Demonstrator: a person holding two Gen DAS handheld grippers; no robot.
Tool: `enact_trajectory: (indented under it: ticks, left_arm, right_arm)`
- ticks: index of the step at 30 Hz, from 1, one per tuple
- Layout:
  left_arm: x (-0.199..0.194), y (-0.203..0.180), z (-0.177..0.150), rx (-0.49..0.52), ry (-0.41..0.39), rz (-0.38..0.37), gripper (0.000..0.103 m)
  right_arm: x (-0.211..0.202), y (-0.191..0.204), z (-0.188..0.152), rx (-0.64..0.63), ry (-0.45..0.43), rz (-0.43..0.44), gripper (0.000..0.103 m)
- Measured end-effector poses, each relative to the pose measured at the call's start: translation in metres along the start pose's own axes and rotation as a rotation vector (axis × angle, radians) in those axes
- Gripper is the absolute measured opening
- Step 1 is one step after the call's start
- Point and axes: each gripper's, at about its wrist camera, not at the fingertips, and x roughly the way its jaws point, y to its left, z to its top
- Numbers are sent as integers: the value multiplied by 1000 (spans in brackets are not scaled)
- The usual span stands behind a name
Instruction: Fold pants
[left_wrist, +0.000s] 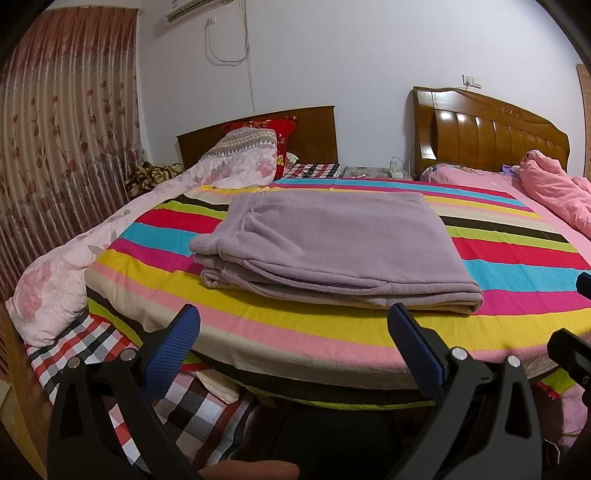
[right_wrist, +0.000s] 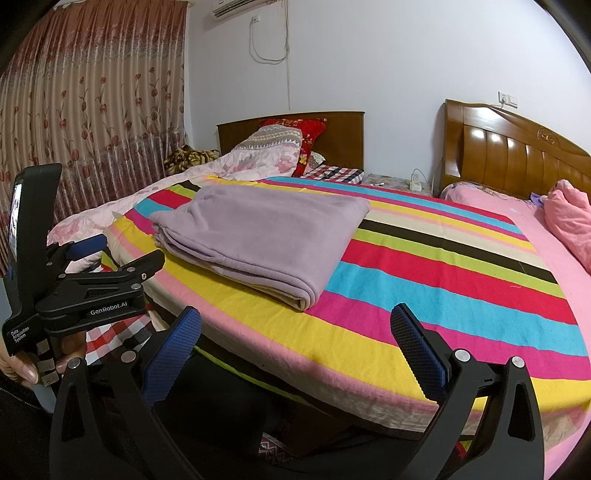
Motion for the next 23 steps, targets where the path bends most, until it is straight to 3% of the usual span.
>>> enact_trajectory:
  ticks: [23]
  left_arm:
    - [11, 9, 0, -34, 62, 0, 101]
  right_arm:
    - [0, -3, -1, 3, 4, 2, 98]
